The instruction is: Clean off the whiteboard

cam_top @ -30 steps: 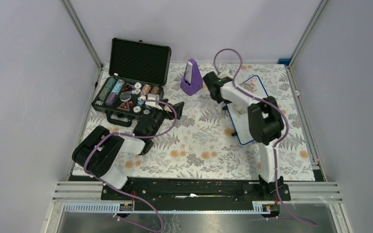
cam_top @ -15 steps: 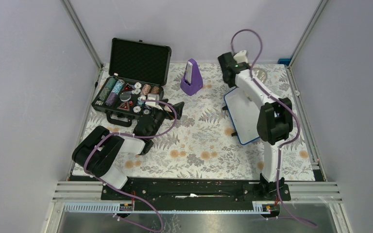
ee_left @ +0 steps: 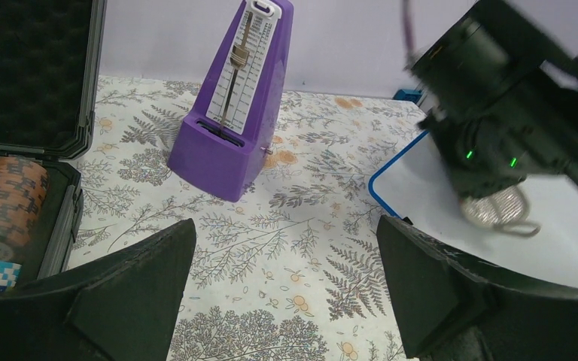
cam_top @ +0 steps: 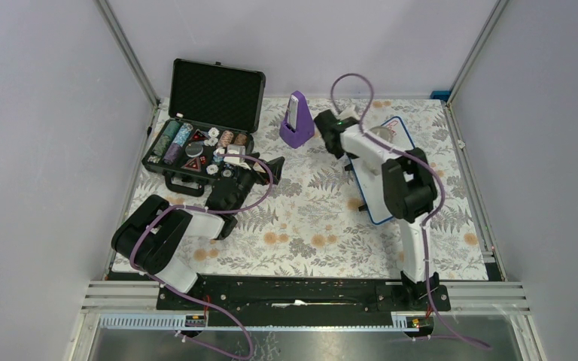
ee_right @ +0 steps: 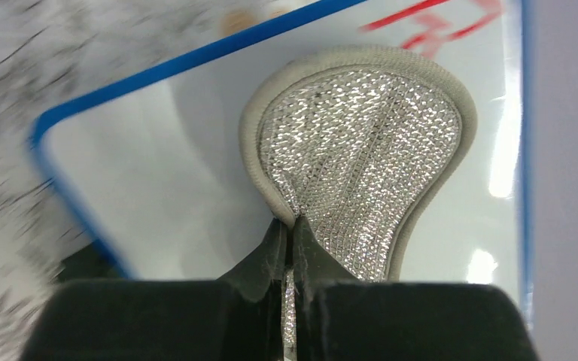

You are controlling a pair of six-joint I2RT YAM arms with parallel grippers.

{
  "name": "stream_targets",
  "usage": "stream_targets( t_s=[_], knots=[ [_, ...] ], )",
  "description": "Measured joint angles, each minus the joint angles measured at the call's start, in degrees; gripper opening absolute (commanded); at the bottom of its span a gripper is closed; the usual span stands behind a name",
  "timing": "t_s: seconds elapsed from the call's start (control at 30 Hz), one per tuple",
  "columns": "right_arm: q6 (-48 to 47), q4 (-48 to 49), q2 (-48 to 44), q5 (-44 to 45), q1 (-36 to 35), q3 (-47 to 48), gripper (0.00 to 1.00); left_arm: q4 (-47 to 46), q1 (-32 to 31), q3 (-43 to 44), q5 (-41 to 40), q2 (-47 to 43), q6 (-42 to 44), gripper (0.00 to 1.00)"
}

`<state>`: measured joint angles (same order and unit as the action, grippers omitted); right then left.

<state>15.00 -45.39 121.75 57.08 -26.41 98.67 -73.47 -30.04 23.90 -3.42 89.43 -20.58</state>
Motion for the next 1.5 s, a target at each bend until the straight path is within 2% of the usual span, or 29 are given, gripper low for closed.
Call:
stream_targets(
  t_s=[0.13,0.27,0.5,0.63,0.73,0.93,1.23,1.37,1.5],
  knots=[
    [0.2,0.0,2.4,-1.7,-5.8,-1.7,0.0,0.0,0.0,0.0,0.1,0.0,-0.1,0.99],
    [-1.1,0.9,1.4,-1.7,-6.9,-2.1,0.0,0.0,0.0,0.0,0.2,0.0,-0.3,0.99],
    [-4.9,3.3,-5.8,-0.4,0.2,1.4,0.0,0.0,0.0,0.0,0.2,0.1,-0.5,0.99],
    [-5.7,4.7,-5.9,1.1,6.7,3.6,0.0,0.0,0.0,0.0,0.2,0.1,-0.5,0.99],
    [-5.7,4.5,-4.4,1.8,8.7,3.9,0.0,0.0,0.1,0.0,0.2,0.1,-0.5,0.99],
    [-5.6,4.0,-0.4,2.0,6.2,4.5,0.0,-0.1,0.4,0.0,0.2,0.1,-0.5,0.99],
    [-7.8,6.4,3.8,-2.8,-4.0,2.3,0.0,-0.4,0.5,0.0,0.5,0.1,-0.8,0.99],
    [-9.2,6.3,3.7,-2.5,-3.3,4.3,0.0,-0.4,0.5,0.0,0.7,0.4,-0.9,0.99],
    [-9.2,4.7,3.7,-2.2,0.9,11.6,0.0,-0.5,0.5,0.0,0.7,0.5,-0.9,0.99]
  ],
)
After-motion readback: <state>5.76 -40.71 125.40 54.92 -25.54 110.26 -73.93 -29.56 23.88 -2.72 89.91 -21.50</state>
